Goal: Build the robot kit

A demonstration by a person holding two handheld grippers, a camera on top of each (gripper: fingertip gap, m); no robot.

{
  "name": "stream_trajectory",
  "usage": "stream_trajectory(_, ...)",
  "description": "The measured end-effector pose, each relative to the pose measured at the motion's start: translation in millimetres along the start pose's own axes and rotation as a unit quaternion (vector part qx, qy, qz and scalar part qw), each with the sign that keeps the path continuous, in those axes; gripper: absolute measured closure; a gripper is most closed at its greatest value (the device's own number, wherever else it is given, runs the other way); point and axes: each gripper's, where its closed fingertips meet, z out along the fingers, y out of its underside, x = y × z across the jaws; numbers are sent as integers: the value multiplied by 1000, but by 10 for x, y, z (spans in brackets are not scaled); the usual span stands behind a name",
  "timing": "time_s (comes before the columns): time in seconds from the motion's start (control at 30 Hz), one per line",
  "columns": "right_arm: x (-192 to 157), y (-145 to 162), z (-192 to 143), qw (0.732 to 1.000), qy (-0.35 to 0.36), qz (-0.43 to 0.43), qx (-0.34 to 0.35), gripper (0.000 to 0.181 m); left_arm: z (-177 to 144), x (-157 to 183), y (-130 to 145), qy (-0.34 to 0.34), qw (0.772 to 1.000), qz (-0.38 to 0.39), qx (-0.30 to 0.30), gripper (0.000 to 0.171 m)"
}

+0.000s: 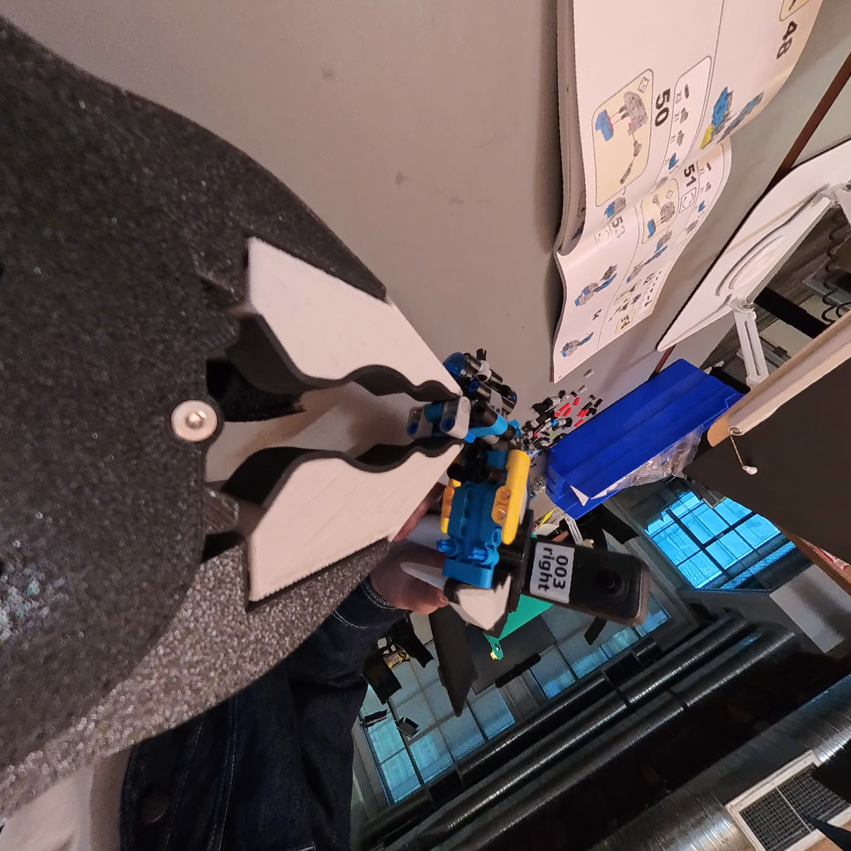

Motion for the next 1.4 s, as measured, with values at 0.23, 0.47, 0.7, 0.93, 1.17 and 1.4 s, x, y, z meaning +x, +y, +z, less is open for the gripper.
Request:
stream_trajectory(0.23,-33,1,-52,999,-34,31,-7,123,13,53,11,-3,999,33,-4,157)
stream_trajectory(0.47,-122,-39,-77,999,-52,2,-8,120,4,120,-34,-17,996,85,4,157)
stream_trajectory(0.7,-185,0,-97,996,-84,12,-30,98,6,81,-7,-28,995,91,-7,157)
stream_trajectory(0.93,-38,157,32,992,27,-100,-69,96,14,-39,20,-47,997,61,-11,157)
stream_trajectory(1.17,166,145,100,953,172,-239,-73,111,60,-69,-19,-2,997,-70,29,157)
stream_trajectory(1.4,253,152,85,925,219,-297,-92,120,74,-81,-14,22,993,-115,32,157)
